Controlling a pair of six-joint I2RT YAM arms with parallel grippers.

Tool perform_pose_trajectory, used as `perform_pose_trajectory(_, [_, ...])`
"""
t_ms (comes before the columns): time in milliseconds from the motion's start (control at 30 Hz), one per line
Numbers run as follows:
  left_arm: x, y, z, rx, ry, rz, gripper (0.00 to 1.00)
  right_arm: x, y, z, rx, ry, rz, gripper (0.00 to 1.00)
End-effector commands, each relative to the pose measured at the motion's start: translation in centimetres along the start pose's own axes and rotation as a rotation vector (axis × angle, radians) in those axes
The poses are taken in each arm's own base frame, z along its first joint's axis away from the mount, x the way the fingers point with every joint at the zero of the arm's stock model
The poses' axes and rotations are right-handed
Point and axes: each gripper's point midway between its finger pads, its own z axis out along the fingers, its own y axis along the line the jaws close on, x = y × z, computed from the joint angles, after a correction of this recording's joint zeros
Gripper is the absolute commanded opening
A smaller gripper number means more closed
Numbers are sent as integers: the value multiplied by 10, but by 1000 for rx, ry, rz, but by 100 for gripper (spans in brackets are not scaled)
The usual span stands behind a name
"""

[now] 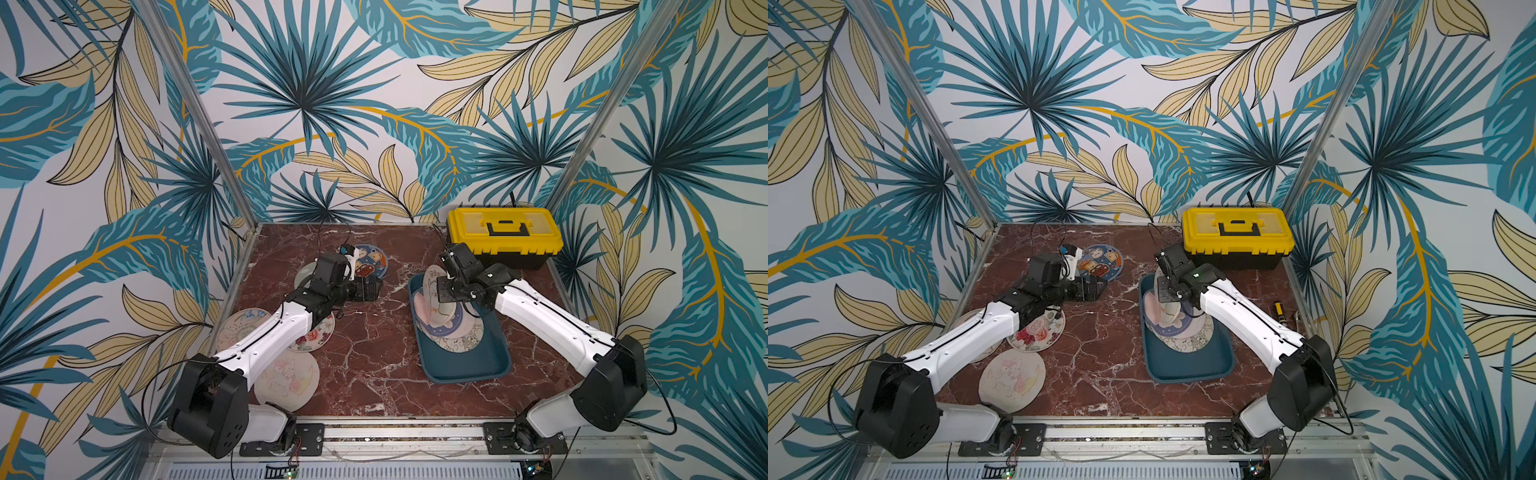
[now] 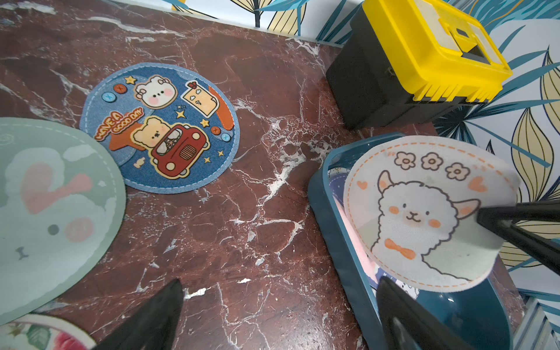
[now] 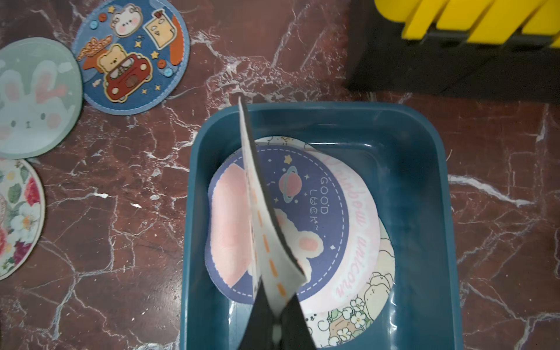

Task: Put the coasters into the storage box
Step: Place the coaster in the storage box.

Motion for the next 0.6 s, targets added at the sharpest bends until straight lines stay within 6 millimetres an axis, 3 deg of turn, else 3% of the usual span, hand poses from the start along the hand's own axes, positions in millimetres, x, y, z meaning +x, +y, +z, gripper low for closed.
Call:
perform_pose_trajectory(0, [-24, -8, -1, 21, -53, 10, 100, 6, -16, 15, 36, 17, 69, 0])
perform_pose_trajectory(267, [-21, -4, 3, 5, -43, 10, 100, 33, -41, 48, 141, 127, 80, 0])
perform_pose_trajectory(567, [-19, 1, 4, -12, -42, 8, 100, 52, -49, 78, 214, 212, 50, 0])
